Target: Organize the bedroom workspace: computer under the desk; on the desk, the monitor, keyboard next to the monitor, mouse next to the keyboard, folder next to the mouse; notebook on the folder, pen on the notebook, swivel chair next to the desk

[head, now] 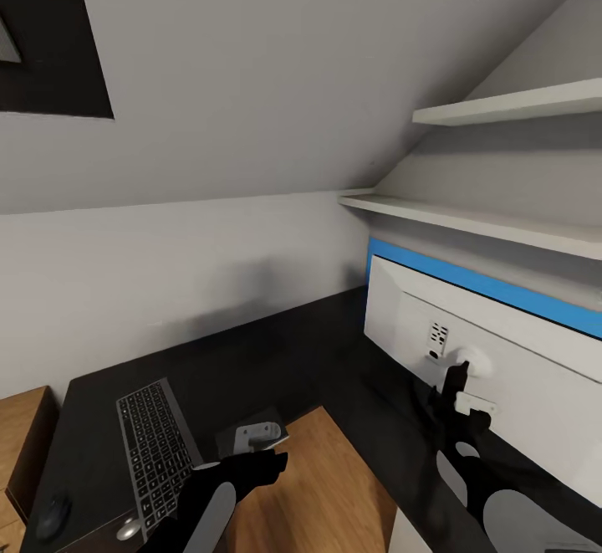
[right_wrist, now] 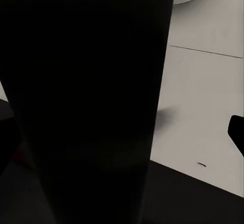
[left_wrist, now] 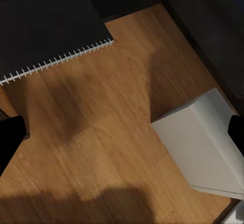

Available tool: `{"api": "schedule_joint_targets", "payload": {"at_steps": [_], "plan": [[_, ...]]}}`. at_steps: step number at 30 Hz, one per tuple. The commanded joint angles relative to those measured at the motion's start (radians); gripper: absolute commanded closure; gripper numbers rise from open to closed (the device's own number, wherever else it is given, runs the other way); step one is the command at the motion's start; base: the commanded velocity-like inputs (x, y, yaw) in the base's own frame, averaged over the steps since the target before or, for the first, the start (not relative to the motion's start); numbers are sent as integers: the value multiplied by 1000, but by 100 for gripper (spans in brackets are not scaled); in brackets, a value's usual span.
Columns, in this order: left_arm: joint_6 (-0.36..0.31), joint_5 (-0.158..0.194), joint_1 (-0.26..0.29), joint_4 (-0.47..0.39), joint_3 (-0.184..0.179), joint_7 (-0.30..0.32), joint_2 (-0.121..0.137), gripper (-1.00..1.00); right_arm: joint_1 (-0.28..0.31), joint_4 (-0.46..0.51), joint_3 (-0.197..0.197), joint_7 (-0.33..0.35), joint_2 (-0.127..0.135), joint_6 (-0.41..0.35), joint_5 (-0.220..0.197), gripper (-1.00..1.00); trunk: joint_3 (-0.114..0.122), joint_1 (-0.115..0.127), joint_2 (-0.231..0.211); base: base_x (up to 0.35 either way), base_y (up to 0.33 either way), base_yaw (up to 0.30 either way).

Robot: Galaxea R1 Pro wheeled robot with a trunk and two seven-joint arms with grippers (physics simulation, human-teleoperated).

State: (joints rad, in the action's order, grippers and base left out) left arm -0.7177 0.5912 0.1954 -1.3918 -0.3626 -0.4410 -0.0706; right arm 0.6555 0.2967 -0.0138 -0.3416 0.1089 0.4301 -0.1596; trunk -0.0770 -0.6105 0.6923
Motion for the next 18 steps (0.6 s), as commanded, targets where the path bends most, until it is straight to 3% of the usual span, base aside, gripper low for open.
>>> {"api": "schedule_joint_targets", "payload": {"at_steps": [1, 18], "plan": [[-2, 10, 1, -1, -1, -10, 0, -100, 1, -1, 1, 3, 0, 6, -9, -100, -2, 0, 2, 0, -4, 0], [-2, 12, 1, -1, -1, -10, 0, -100, 1, 0, 3, 4, 0, 8, -3, -100, -2, 0, 2, 0, 0, 0]]}}
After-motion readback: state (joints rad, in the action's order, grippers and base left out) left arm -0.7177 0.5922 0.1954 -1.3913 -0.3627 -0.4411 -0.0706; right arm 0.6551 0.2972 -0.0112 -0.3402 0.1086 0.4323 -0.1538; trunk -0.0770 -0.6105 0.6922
